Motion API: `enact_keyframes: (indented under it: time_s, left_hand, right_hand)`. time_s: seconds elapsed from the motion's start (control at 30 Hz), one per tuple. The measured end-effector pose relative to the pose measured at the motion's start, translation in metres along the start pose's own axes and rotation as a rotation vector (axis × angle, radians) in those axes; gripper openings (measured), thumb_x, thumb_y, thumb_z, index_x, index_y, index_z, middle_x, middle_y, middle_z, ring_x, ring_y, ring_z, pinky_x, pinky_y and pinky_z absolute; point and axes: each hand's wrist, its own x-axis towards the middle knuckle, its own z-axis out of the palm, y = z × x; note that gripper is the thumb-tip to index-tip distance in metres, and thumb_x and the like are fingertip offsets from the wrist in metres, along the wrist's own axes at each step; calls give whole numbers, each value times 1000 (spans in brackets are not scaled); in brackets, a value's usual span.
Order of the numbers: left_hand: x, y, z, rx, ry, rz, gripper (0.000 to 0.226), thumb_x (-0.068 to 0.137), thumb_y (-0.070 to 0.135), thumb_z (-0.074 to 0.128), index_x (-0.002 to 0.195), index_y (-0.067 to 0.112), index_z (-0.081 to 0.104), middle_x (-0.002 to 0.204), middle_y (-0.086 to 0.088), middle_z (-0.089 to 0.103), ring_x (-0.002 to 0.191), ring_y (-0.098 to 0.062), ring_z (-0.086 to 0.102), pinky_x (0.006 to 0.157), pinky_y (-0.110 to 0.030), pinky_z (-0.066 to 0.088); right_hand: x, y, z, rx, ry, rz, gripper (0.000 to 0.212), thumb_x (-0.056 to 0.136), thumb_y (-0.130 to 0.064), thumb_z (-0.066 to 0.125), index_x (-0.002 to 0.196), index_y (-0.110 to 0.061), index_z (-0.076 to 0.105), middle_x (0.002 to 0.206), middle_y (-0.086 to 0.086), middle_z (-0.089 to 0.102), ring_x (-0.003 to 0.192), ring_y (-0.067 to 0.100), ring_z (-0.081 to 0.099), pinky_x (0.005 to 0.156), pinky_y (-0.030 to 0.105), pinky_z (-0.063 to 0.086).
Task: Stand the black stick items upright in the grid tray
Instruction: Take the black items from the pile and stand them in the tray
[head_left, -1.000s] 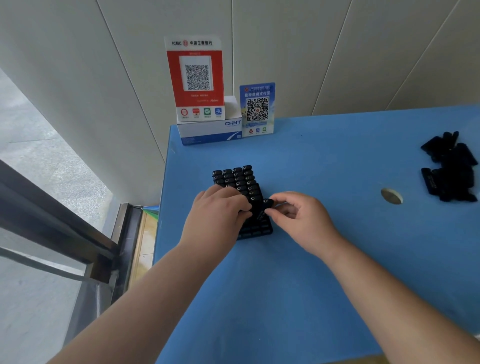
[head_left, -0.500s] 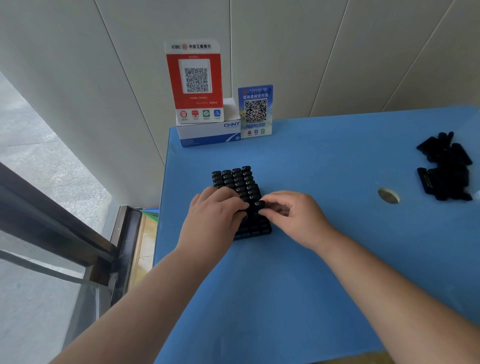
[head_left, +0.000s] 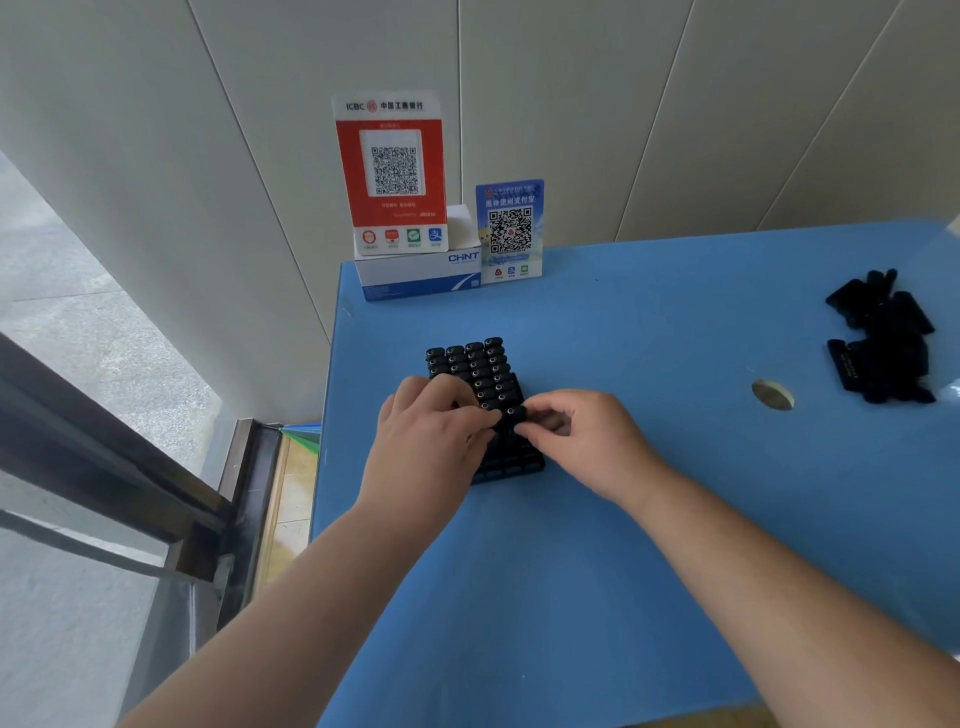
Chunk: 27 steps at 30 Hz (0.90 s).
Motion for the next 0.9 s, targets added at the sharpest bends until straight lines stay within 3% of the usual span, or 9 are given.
enact_keyframes:
  time_s: [0.07, 0.2, 0.33, 0.5, 0.6, 0.9]
  left_hand:
    - [0, 2, -1, -18, -22, -32, 25, 78, 21, 83, 101, 26, 78, 97, 5, 63, 91, -29, 53, 82, -43, 48]
    - [3, 8, -8, -61, -80, -96, 28, 82, 26, 79, 110, 25, 73, 107, 5, 62, 103, -26, 50, 93, -42, 45]
    - [14, 32, -10, -15, -108, 47, 33, 82, 30, 76, 113, 25, 70, 115, 7, 61, 109, -25, 47, 96, -41, 41]
    - [31, 77, 14, -15, -213, 182, 41, 85, 36, 69, 124, 25, 65, 129, 3, 58, 125, -24, 47, 103, -41, 39]
    - [33, 104, 34, 14, -327, 237, 50, 91, 42, 59, 138, 27, 53, 141, 3, 50, 133, -22, 40, 109, -38, 35]
    - [33, 202, 73, 66, -435, 395, 65, 94, 49, 50, 150, 25, 30, 155, -2, 29, 141, -25, 29, 114, -38, 31]
  right_hand:
    - [-4, 2, -1, -2, 43, 15, 34, 84, -22, 77, 81, -55, 70, 84, -26, 72, 77, -3, 69, 73, 9, 50]
    - [-23, 5, -14, -24, 149, 48, 28, 82, -24, 80, 87, -47, 64, 93, -29, 69, 83, -5, 68, 76, 5, 46]
    - [-55, 11, -51, -57, 267, 128, 32, 82, -18, 79, 88, -46, 64, 92, -25, 68, 83, -1, 68, 73, 15, 52]
    - [-111, 16, -110, -315, 415, 286, 27, 84, -23, 76, 100, -39, 63, 99, -22, 62, 95, -1, 62, 88, 25, 51]
    - [-147, 14, -137, -502, 451, 371, 32, 85, -29, 75, 115, -26, 66, 106, -16, 60, 101, 4, 60, 86, 23, 45]
    - [-237, 29, -195, -650, 519, 568, 46, 87, -37, 71, 129, -23, 60, 126, -8, 59, 119, 17, 57, 97, 35, 48]
